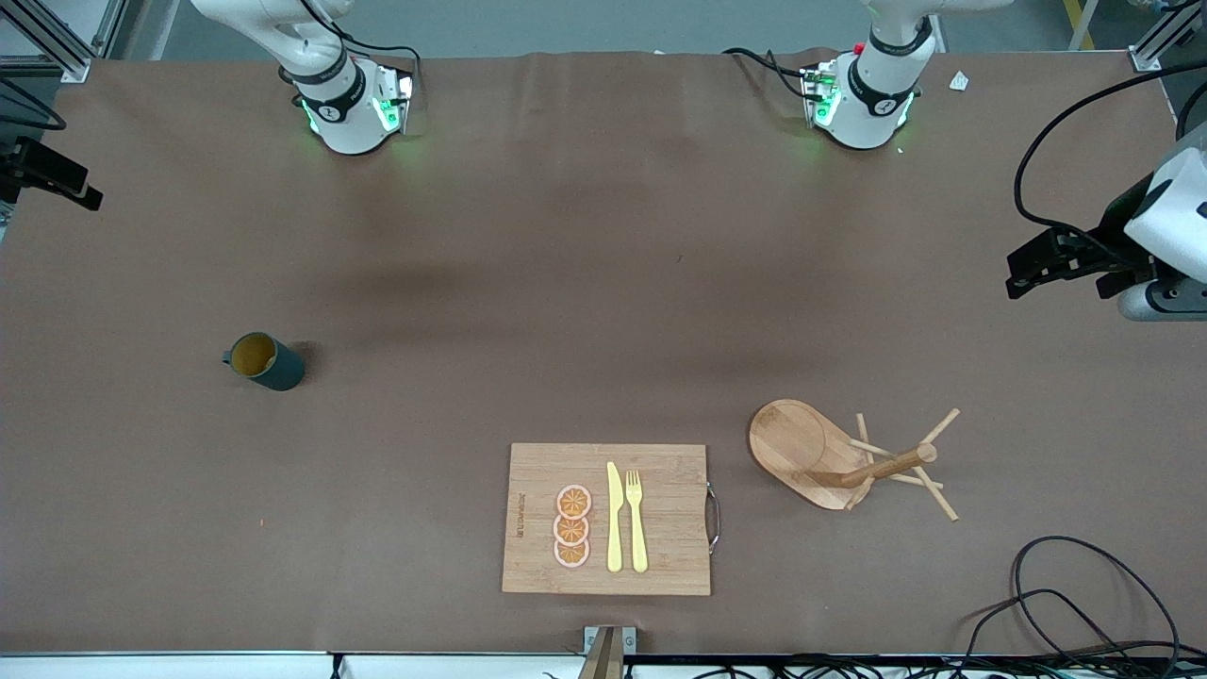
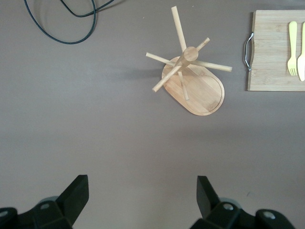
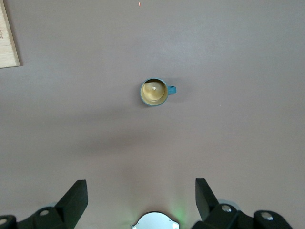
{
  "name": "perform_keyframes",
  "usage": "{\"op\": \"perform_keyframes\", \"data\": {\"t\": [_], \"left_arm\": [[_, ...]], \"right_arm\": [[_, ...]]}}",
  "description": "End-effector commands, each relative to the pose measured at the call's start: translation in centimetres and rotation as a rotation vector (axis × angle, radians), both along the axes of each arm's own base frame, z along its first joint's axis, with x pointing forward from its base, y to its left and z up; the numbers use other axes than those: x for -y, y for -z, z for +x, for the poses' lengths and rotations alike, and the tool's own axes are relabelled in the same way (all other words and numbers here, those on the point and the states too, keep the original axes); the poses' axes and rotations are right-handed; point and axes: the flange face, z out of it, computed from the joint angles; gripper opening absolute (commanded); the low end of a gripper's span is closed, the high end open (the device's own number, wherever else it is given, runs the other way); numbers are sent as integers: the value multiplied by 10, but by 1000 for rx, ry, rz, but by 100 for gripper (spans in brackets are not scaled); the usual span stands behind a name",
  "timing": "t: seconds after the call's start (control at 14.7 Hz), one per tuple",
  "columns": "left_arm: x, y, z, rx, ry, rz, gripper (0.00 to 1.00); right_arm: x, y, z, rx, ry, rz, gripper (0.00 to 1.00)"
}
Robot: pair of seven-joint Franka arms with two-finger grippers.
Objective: Pass cup and hang on rack
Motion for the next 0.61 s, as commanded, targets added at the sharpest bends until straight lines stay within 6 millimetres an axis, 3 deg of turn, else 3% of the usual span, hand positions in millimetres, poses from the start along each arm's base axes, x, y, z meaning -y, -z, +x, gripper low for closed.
{"op": "perform_keyframes", "data": {"t": [0.0, 0.54], "left_arm": [[-1, -3, -1, 8, 3, -14, 100], [0, -2, -1, 7, 1, -12, 100]], "right_arm": [[-2, -3, -9, 11, -15, -11, 100], [-2, -3, -9, 13, -15, -12, 100]]}}
